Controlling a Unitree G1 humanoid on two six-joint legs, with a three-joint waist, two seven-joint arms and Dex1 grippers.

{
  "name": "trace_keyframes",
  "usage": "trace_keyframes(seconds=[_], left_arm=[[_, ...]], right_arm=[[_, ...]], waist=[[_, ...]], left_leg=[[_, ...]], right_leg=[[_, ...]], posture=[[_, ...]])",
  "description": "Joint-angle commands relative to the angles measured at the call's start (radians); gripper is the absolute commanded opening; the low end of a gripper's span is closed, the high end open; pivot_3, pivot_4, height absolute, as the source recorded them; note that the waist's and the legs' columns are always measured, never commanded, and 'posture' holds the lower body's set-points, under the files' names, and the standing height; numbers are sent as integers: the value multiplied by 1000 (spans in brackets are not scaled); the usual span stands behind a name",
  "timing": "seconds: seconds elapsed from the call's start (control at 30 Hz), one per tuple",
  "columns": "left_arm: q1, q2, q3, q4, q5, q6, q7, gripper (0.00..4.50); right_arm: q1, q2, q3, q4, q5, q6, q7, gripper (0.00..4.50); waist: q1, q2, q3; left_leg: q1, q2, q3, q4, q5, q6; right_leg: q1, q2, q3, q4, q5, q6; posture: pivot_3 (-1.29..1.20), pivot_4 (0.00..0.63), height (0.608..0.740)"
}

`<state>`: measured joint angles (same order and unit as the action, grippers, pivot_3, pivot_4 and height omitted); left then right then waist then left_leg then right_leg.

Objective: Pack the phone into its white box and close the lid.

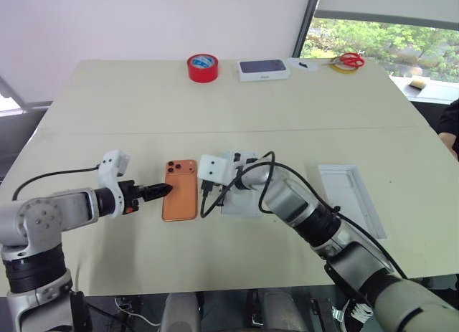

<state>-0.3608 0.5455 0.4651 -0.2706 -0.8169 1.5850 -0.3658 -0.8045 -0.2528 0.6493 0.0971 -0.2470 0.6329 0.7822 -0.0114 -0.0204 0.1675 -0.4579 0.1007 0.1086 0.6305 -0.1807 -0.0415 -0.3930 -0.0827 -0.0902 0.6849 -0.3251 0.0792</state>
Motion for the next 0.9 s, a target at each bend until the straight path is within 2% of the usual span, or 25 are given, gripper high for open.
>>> trace_keyframes(seconds=[0.03,0.23,0.57,0.9], left_arm=[[16,-34,-32,5,-32,29,20,4474],[23,-92,-73,-17,-84,29,60,4474],[9,-181,-64,-4,-202,29,158,4474],[10,-184,-66,1,-324,29,244,4474]], right_arm=[[-18,3,31,-11,-21,-27,34,0],[4,1,38,-41,-36,-46,61,0],[44,3,24,-78,-49,-43,66,0],[59,10,17,-82,-63,-45,65,0]], waist=[[0,0,0],[1,0,-1],[3,0,-2],[-1,0,-2]], left_leg=[[0,0,0,0,0,0],[4,0,0,0,-1,1],[5,-1,0,-1,-1,1],[8,-2,-2,-2,-1,2]], right_leg=[[0,0,0,0,0,0],[4,-1,0,-1,0,0],[5,-2,0,-1,0,0],[7,-3,0,-1,0,0]], posture=[[0,150,730],[0,150,730],[0,150,730],[0,150,730]])
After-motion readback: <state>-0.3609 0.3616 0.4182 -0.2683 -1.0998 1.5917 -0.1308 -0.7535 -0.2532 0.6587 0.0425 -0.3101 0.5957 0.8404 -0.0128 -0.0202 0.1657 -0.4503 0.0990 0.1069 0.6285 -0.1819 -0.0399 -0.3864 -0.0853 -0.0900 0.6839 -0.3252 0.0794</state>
